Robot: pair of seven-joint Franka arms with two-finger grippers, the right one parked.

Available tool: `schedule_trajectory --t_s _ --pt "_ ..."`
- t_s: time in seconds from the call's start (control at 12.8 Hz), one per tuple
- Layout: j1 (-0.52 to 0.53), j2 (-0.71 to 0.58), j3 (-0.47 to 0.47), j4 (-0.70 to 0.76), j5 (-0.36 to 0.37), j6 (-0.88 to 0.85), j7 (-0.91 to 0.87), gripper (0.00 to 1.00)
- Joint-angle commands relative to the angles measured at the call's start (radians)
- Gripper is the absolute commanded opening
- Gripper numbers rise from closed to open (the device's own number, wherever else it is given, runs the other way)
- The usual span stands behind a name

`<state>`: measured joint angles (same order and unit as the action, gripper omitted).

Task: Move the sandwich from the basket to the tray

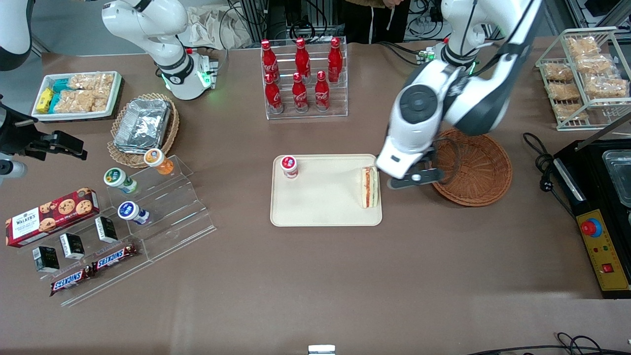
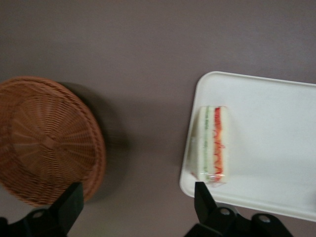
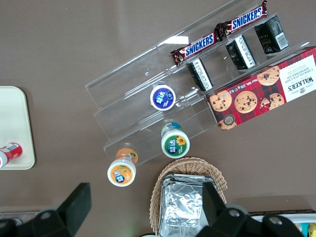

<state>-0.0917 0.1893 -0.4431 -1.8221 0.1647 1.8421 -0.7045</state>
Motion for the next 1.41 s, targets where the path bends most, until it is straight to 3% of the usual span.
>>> schedule_trajectory --t_s 0.0,0.24,0.55,0.78,1.33 --pt "0.007 -0.099 0.093 -0.019 -0.051 -0.066 0.184 1.0" --pt "0.012 -0.149 0.196 -0.02 -0.053 -0.09 0.36 1.0" --pt "0.012 -0.192 0.378 0.001 -0.137 -0.11 0.635 1.0" --pt "0.015 -0.189 0.464 0.079 -0.169 -0.161 0.721 1.0" --pt "0.047 -0.176 0.478 0.21 -0.166 -0.221 0.721 1.0"
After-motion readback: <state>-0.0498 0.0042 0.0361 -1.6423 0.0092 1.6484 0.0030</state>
